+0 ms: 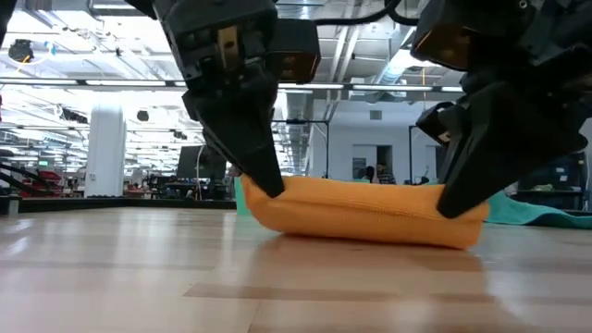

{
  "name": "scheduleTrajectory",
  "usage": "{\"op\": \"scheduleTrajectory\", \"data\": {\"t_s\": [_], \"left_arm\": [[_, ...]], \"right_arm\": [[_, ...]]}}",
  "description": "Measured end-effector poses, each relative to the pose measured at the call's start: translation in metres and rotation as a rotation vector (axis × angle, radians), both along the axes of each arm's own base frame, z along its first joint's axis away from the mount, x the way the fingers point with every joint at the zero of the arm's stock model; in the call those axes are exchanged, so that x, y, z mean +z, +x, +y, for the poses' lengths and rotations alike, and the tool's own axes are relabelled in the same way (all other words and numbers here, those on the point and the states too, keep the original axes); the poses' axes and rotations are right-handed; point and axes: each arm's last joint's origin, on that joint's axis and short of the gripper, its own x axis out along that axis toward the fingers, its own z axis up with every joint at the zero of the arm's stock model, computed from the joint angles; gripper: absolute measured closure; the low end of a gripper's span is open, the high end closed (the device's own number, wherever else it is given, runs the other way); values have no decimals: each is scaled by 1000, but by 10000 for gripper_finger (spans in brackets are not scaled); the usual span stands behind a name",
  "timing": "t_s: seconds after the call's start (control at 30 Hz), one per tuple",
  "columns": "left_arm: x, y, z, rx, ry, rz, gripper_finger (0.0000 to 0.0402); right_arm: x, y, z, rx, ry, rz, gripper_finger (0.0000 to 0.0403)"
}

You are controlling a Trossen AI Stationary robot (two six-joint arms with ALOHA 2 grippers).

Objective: Roll microfiber towels into tight, uniform cylinder then place into a basket
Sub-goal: Roll the yellow microfiber cloth on the table

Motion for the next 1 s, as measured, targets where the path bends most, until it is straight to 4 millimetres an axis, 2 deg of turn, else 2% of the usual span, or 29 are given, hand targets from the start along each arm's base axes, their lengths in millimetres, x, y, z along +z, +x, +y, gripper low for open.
{"op": "scheduleTrajectory", "data": {"t_s": [0.17,0.37,0.57,0.87,1.0], "left_arm": [[0,1,2,64,-34,6,391],[1,-1,-7,9,-108,24,391],[1,-2,-10,49,-134,31,391],[1,3,3,165,-102,3,391],[1,5,9,240,-102,-4,391]], "right_arm": [[1,0,1,2,25,9,380],[10,5,10,69,141,30,386],[13,6,12,61,175,35,378],[12,6,10,46,175,44,386],[12,7,6,-12,194,66,381]]}}
